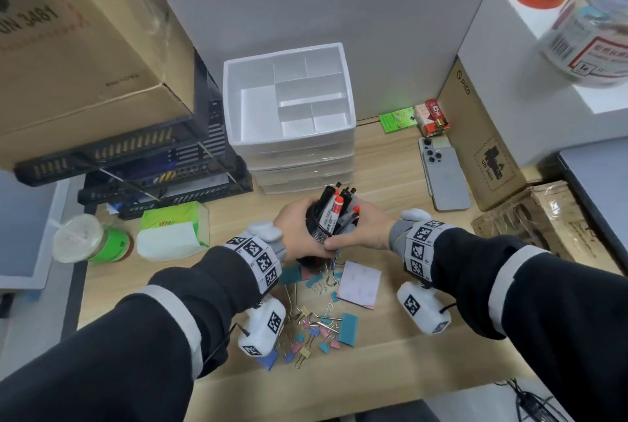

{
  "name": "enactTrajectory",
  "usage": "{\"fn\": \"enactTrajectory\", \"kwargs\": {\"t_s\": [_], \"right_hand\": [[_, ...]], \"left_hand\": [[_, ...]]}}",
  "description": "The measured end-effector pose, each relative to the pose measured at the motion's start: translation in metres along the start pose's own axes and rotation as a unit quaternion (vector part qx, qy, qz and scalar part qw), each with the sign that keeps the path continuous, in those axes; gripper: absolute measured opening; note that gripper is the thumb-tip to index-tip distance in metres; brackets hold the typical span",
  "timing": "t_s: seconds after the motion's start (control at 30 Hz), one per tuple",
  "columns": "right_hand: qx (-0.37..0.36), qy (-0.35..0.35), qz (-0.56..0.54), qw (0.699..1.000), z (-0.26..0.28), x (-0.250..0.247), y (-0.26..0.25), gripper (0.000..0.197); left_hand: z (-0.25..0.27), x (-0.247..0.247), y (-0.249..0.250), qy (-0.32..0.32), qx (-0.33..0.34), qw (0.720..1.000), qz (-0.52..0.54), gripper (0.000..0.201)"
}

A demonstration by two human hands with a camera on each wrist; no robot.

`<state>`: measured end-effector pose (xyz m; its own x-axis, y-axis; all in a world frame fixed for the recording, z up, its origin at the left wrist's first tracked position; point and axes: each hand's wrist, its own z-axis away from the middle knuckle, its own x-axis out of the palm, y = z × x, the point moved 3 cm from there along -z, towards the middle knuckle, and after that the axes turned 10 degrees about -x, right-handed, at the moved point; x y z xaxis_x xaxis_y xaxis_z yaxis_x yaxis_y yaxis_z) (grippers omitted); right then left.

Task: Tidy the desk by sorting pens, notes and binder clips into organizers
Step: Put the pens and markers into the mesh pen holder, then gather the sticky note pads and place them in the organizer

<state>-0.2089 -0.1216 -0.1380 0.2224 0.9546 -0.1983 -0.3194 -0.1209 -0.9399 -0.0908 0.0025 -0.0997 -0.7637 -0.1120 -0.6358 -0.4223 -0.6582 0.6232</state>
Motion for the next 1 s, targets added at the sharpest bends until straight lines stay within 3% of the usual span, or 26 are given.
{"fn": "enactTrajectory", "kwargs": {"t_s": [0.1, 0.2, 0.27, 0.4, 0.53, 0.73, 1.0], "right_hand": [[0.002, 0.024, 0.025, 0.999, -0.001, -0.013, 0.000, 0.071], [0.022, 0.059, 0.059, 0.996, -0.001, -0.034, 0.004, 0.074], [0.040, 0.099, 0.105, 0.989, -0.001, -0.054, 0.006, 0.080], [0.057, 0.194, 0.206, 0.957, -0.005, -0.100, 0.001, 0.064], [0.097, 0.238, 0.261, 0.930, -0.030, -0.129, 0.006, 0.068], [0.098, 0.250, 0.262, 0.927, -0.063, -0.142, 0.014, 0.063], [0.069, 0.277, 0.220, 0.933, -0.096, -0.146, 0.020, 0.099]], "left_hand": [[-0.007, 0.000, 0.010, -0.018, 0.002, 1.000, 0.001, 0.087], [-0.019, -0.001, 0.008, -0.037, -0.021, 0.998, -0.049, 0.097], [-0.029, -0.004, -0.001, -0.037, -0.057, 0.994, -0.083, 0.083], [-0.041, -0.017, -0.023, -0.029, -0.124, 0.984, -0.126, 0.050], [-0.049, -0.024, -0.043, -0.026, -0.159, 0.974, -0.157, 0.037], [-0.057, -0.028, -0.062, -0.024, -0.189, 0.969, -0.159, 0.029], [-0.058, -0.027, -0.088, -0.027, -0.223, 0.964, -0.141, 0.031]]}}
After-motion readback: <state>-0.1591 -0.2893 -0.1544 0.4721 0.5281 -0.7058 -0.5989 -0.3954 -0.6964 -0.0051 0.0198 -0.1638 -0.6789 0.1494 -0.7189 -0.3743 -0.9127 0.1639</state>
